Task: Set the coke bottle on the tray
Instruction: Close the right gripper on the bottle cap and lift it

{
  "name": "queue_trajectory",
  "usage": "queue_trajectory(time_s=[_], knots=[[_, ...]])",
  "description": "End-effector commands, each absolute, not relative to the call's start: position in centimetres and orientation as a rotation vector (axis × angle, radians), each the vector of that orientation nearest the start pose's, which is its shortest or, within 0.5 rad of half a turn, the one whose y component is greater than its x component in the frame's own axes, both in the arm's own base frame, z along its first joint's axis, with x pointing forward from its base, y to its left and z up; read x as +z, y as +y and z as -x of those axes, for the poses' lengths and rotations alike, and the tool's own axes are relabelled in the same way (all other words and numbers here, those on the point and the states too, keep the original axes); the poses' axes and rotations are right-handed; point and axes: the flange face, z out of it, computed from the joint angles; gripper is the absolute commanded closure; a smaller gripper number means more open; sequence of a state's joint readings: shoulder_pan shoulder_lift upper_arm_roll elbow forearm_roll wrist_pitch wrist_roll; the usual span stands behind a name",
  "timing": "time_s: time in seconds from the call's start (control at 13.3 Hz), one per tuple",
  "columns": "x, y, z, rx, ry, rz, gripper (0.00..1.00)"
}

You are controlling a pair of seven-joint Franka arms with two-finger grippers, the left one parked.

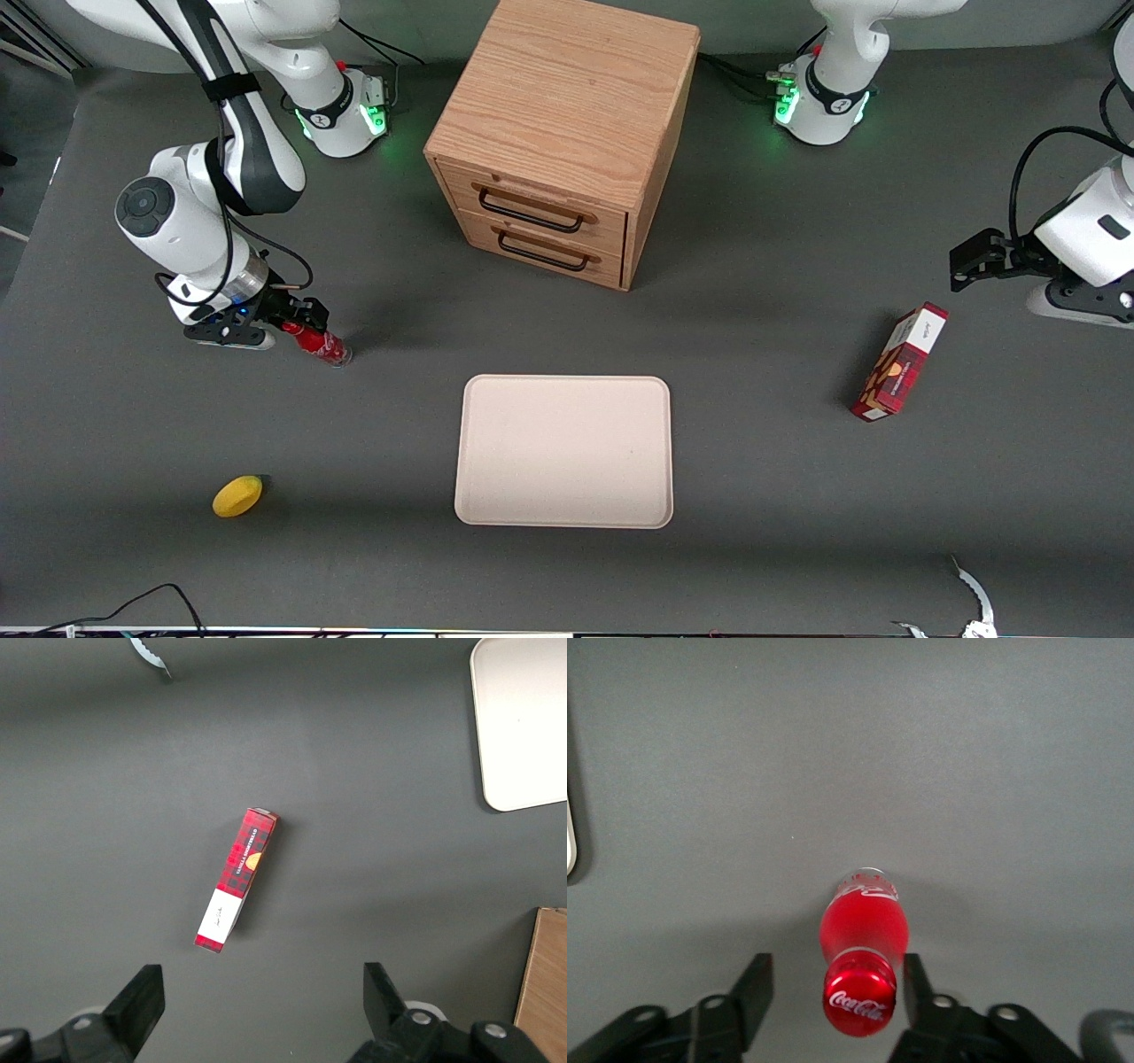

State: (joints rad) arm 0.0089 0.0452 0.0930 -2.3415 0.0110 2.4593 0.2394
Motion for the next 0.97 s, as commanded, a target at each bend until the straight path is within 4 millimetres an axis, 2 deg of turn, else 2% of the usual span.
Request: queue_trajectory(time_s=[0.0, 0.22, 0.38, 0.67, 0.9], knots=[[32.5, 5.2, -51.1, -0.144, 0.197, 3.122, 1.0], [33.4, 5.2, -51.3, -0.158, 0.151, 3.125, 1.0], [37.1, 5.5, -52.3, -0.141, 0.146, 3.131, 1.0], [50.5, 6.0, -55.7, 0.013, 0.135, 3.146, 1.0], [58.9, 8.1, -57.8, 0.047, 0.117, 3.115, 1.0]])
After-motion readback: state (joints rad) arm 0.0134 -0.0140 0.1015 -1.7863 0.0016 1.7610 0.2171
